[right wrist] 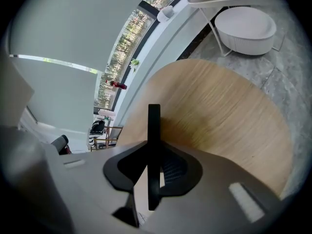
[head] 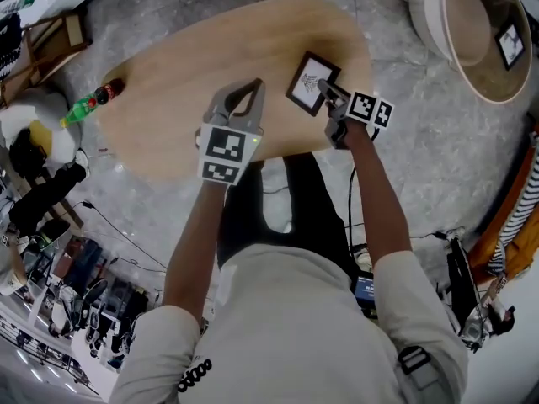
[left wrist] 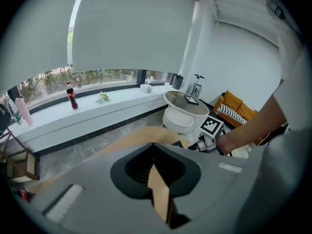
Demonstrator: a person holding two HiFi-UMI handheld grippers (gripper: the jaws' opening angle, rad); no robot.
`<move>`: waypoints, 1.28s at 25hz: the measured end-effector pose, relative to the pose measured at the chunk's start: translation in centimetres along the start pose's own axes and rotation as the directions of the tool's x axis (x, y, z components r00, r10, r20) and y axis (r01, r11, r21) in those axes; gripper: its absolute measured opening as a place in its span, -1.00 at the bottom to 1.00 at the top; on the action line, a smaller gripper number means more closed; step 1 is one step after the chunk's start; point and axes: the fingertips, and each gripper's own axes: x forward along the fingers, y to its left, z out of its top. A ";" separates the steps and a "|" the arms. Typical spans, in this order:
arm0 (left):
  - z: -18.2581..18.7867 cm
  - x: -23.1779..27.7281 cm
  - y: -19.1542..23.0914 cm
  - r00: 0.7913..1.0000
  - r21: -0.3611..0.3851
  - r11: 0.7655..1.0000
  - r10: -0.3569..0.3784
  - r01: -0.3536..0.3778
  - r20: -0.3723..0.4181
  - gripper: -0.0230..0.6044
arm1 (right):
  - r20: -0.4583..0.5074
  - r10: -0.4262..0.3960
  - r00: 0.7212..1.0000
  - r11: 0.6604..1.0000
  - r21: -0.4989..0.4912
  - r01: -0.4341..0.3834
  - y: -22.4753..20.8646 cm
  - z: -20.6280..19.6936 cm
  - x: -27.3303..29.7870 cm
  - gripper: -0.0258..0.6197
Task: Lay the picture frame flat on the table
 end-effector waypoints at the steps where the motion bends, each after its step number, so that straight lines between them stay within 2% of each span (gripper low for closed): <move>1: -0.1 0.0 0.0 1.000 0.002 1.000 0.000 0.000 -0.001 -0.90 | -0.006 -0.003 1.000 1.000 0.008 0.003 -0.3 -0.1 0.1 -0.70; 5: -0.4 0.1 -0.1 1.000 0.005 1.000 -0.001 0.001 -0.004 -0.90 | -0.041 -0.040 0.998 0.999 0.030 0.041 -2.0 -1.1 0.5 -0.70; 10: -0.8 0.1 -0.1 1.000 0.006 1.000 -0.003 0.003 -0.005 -0.90 | -0.105 -0.083 0.991 0.996 0.013 0.085 -3.7 -2.1 1.0 -0.62; 15: -1.4 0.0 0.1 1.000 0.002 1.000 0.000 0.000 -0.009 -0.90 | -0.141 -0.151 0.979 0.988 -0.066 0.143 -4.5 -2.5 1.1 -0.52; 22: -1.7 -0.4 -0.4 1.000 0.003 1.000 0.000 0.000 -0.006 -0.90 | -0.122 -0.275 0.954 0.955 -0.146 0.257 -6.2 -2.5 0.2 -0.38; 28: -2.3 -0.5 -0.7 1.000 0.009 1.000 -0.007 0.007 -0.011 -0.90 | -0.111 -0.290 0.950 0.949 -0.163 0.271 -6.7 -2.8 -0.1 -0.31; 32: -2.3 -1.2 -1.3 1.000 0.022 1.000 -0.017 0.018 -0.013 -0.90 | -0.093 -0.284 0.954 0.953 -0.133 0.271 -6.7 -3.2 -0.8 -0.31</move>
